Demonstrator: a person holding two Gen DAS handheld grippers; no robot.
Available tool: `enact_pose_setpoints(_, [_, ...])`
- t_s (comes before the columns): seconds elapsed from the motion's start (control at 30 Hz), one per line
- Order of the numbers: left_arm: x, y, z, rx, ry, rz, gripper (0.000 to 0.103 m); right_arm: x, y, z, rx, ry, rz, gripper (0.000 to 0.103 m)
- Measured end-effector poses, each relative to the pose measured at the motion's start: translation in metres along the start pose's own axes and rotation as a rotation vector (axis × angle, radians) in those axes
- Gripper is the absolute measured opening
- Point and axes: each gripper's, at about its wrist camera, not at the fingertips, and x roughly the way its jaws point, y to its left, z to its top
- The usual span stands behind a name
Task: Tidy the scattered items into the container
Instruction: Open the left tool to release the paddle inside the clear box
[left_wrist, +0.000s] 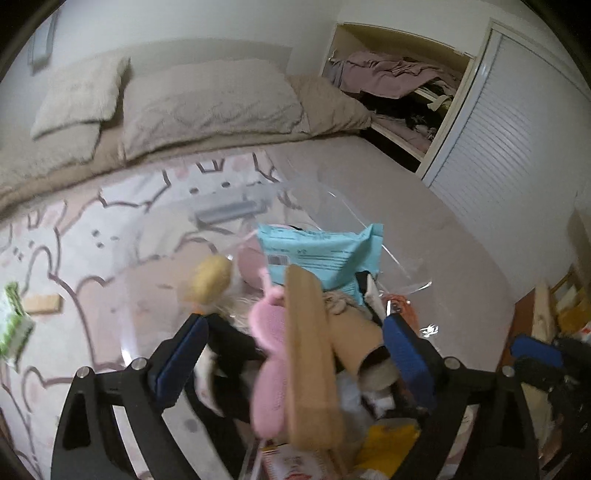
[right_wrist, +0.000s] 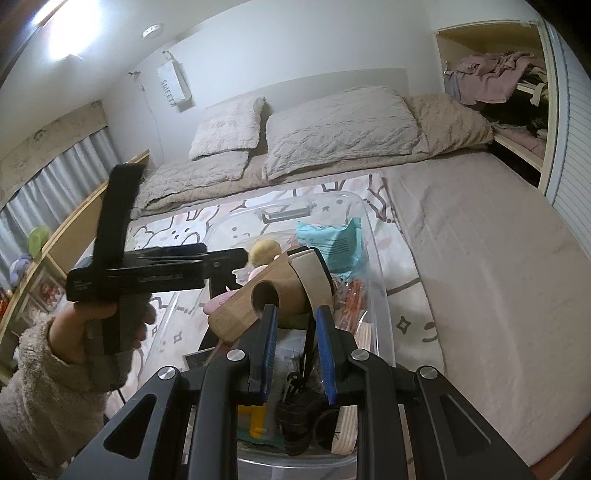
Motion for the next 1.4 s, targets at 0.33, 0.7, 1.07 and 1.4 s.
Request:
enact_pose_setpoints(0.33, [0.012, 0.017, -0.017, 0.200, 0.023, 0.255, 0.096, 0.002, 0.004, -0.001, -0.017, 0.013, 0.002, 0.021])
enact_pose_setpoints(0.7, [0.044, -0.009, -0.034, 0.362, 0.097, 0.260, 0.096, 0.003, 0.004, -0.001, -0.020, 0.019, 0.003, 0.021])
enact_pose_setpoints(1.07, [0.044, -0.022, -0.038, 0.382, 0.094, 0.210, 0.096, 0.002, 0.004, 0.000, -0.021, 0.020, 0.004, 0.021])
enact_pose_setpoints(1.4, [0.014, -0.012, -0.042, 0.274, 0.058, 0.128, 0.096, 0.007, 0.005, -0.002, -0.030, 0.028, -0.002, 0.021])
